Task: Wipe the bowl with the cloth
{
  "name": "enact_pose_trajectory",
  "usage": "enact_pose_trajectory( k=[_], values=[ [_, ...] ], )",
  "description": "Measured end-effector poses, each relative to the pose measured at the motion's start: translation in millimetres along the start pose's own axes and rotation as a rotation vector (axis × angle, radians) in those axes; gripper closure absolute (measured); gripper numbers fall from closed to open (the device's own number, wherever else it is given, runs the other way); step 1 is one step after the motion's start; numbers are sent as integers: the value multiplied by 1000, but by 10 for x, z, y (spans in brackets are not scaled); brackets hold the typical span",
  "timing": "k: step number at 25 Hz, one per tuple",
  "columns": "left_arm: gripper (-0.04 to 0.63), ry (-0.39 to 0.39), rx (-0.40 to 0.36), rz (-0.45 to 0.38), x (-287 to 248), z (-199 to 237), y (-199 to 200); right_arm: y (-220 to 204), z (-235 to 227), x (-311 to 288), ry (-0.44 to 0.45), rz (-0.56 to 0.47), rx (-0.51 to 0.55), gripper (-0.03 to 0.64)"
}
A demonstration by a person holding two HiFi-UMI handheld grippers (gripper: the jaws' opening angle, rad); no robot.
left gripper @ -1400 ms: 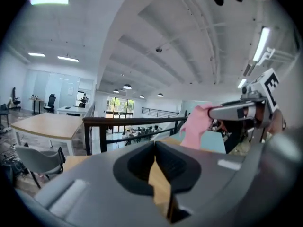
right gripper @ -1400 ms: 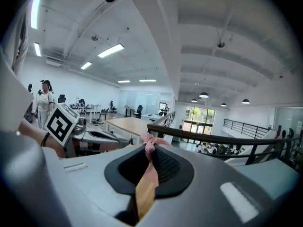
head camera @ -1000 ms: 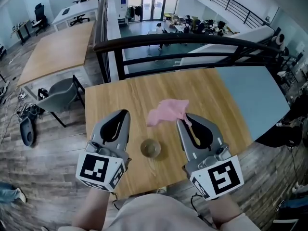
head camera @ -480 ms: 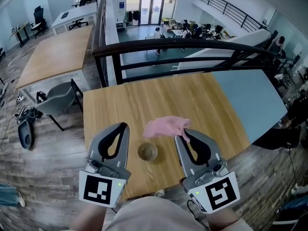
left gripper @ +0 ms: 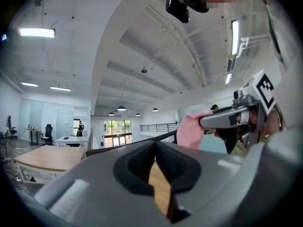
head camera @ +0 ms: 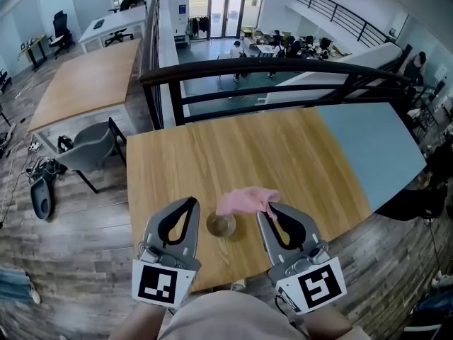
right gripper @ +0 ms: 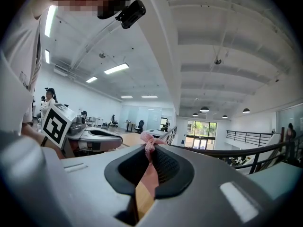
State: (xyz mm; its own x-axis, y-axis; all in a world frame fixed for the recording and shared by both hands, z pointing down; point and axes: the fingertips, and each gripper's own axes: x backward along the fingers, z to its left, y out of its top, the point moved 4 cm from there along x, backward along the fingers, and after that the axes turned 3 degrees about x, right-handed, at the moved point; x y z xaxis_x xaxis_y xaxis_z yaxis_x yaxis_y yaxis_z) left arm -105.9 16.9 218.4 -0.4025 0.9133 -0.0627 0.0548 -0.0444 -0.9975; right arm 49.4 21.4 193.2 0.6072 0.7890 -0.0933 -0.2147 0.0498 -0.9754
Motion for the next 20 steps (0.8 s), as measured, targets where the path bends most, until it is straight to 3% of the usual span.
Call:
enact_pose_trajectory(
  k=[20],
  values=[
    [594, 17, 23, -10, 13, -10, -13, -31, -62, -2, -14, -25, -9, 594]
  ],
)
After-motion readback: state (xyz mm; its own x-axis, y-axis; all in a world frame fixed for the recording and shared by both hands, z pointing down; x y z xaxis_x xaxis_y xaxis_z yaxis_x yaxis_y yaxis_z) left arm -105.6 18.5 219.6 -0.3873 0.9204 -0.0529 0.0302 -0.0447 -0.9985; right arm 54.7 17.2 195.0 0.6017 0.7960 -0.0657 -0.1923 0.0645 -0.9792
